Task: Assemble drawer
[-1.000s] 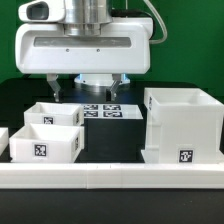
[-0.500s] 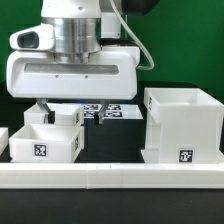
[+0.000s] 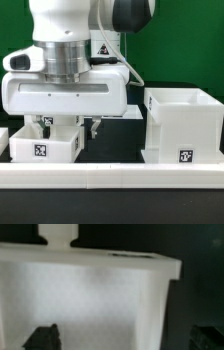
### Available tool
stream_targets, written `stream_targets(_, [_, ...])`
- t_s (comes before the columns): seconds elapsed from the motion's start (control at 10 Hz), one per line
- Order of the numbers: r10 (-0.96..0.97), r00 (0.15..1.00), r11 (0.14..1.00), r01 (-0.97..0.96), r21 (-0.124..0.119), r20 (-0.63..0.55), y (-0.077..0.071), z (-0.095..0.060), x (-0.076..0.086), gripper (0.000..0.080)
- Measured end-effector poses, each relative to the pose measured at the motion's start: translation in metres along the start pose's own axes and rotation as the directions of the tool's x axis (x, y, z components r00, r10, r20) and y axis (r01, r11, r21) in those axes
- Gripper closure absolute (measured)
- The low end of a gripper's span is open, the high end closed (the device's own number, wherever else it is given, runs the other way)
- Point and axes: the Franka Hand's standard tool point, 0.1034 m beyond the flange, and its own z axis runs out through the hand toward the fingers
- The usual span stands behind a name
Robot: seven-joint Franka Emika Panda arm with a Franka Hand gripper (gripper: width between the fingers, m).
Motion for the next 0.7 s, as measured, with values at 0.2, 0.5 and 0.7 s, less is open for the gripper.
stream_targets(0.2, [0.012, 1.000, 1.000, -0.012, 0.009, -0.001, 0.002, 0.000, 0.000, 0.0151])
stream_targets(0.5, [0.101, 0.995, 0.993, -0.100, 0.065, -0.007, 0.016, 0.010, -0.009, 0.0151])
stream_targets(0.7, [0.094, 0.996, 0.994, -0.093, 0.059, -0.009, 0.011, 0.020, -0.014, 0.0151])
